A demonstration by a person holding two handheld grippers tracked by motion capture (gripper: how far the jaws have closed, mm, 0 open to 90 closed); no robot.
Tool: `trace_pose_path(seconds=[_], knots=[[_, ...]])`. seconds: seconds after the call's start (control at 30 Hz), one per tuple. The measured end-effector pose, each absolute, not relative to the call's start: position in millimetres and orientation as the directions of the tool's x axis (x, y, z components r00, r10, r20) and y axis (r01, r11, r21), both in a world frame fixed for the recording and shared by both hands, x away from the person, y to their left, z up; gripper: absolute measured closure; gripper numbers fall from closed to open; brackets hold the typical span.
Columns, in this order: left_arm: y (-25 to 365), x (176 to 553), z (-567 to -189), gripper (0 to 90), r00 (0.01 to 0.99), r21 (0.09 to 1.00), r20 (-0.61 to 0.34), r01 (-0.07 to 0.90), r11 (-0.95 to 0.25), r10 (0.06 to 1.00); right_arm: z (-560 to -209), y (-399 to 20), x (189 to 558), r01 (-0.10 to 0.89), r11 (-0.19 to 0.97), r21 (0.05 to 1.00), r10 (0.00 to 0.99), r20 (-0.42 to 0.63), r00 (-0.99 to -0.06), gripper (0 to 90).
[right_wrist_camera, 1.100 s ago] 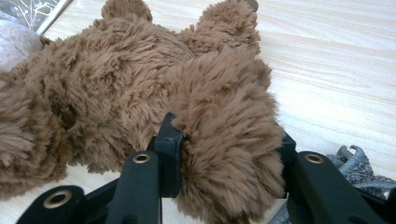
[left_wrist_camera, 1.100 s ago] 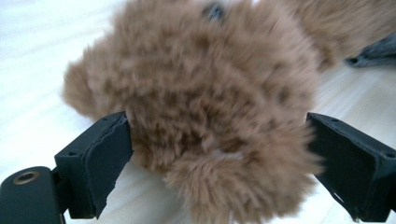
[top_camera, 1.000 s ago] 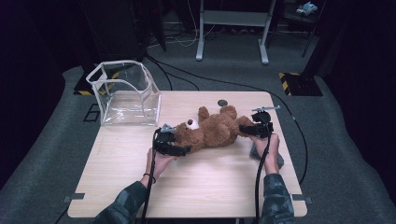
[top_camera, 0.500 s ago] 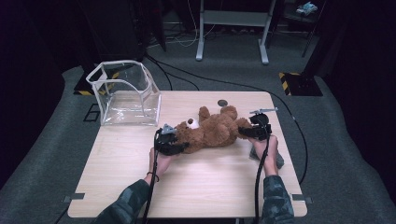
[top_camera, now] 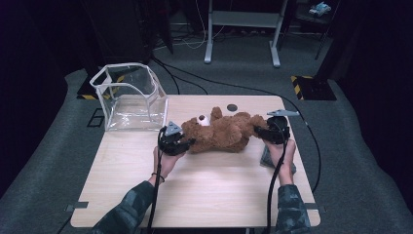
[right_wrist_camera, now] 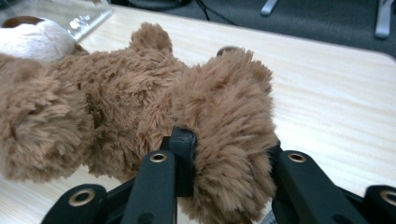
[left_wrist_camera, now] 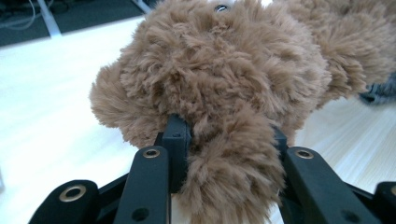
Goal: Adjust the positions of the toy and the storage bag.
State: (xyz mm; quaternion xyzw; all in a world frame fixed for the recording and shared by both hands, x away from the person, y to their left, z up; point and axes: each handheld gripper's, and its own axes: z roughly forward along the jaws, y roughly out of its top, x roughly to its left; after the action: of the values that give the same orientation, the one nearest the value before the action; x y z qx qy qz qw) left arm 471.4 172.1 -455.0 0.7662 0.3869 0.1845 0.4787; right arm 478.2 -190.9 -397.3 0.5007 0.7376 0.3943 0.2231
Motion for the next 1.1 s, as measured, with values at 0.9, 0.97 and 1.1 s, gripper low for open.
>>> trace_pose_path(seconds=[0.9, 0.97, 1.1], knots=[[196, 512, -430, 67.4, 0.702, 0.869, -0.027, 0.369, -0.331, 0.712, -354, -151, 407, 0.443, 0.238, 0.864, 0.907, -0.034, -0.42, 69.3], [197, 514, -438, 67.3, 0.704, 0.86, -0.017, 0.372, -0.349, 0.71, -360, -144, 400, 0.446, 0.247, 0.86, 0.904, -0.038, -0.427, 69.2], [199, 516, -454, 67.0, 0.708, 0.831, -0.014, 0.401, -0.386, 0.706, -381, -136, 395, 0.479, 0.281, 0.832, 0.895, -0.047, -0.444, 69.0]])
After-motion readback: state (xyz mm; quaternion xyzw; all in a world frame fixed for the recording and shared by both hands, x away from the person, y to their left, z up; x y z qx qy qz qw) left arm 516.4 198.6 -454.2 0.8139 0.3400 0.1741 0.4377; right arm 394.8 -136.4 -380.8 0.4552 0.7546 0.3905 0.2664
